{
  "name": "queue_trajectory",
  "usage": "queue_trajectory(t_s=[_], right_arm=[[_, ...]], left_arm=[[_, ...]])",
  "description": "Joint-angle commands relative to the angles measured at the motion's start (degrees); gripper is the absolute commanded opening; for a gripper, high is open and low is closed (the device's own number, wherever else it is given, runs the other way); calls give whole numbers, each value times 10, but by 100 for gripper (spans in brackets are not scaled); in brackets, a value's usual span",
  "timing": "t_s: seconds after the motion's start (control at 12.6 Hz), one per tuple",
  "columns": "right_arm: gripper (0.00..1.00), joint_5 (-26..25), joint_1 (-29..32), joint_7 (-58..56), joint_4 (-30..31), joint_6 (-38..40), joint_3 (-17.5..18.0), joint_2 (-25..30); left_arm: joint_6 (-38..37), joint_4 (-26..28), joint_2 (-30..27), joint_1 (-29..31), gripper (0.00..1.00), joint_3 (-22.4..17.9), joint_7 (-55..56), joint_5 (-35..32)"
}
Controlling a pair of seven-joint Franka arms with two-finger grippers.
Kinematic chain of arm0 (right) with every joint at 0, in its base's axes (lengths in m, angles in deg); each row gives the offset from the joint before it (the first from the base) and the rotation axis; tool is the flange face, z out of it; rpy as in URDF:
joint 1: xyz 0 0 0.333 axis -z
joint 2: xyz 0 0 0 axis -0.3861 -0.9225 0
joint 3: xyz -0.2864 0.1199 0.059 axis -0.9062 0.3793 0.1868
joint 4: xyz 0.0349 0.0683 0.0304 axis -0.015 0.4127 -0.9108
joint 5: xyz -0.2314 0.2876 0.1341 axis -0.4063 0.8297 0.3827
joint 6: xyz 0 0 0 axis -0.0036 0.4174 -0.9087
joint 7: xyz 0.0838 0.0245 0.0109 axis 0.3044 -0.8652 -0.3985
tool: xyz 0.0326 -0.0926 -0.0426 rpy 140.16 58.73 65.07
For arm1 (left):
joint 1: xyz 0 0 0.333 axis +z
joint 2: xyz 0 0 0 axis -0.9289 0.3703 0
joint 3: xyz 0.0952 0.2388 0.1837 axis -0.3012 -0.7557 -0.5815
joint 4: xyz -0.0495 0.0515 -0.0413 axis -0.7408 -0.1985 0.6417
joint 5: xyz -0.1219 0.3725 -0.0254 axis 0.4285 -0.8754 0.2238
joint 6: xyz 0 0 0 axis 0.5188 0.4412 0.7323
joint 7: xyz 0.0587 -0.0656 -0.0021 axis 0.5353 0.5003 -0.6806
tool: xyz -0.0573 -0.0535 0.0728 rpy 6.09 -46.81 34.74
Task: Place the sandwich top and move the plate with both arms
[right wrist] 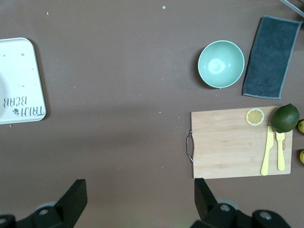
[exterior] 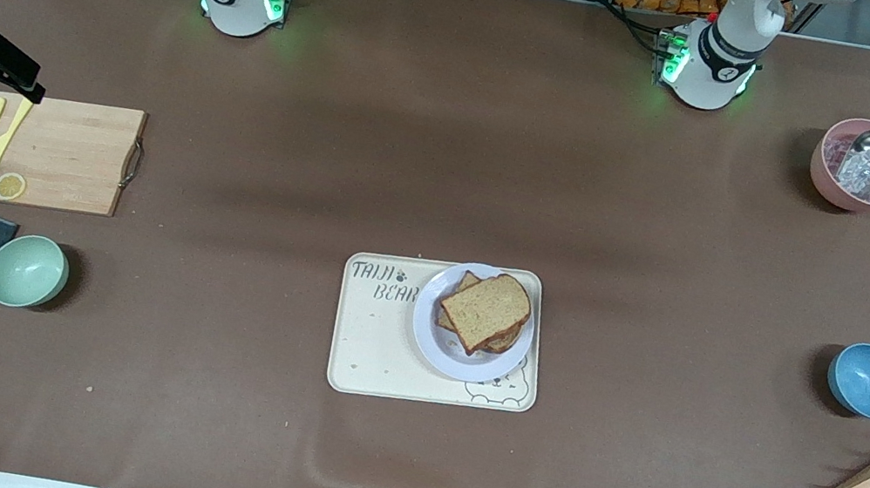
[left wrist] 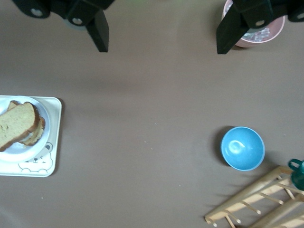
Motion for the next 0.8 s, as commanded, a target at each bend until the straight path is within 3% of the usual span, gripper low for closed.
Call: queue_trajectory(t_s=[0.0, 0.72], right_arm=[[100, -7, -3, 10, 5, -3, 0, 4], [100, -7, -3, 10, 5, -3, 0, 4]], left_arm=[[-1, 21, -17, -20, 100, -9, 7, 9], [-9, 23, -14, -21, 100, -7, 5, 5]])
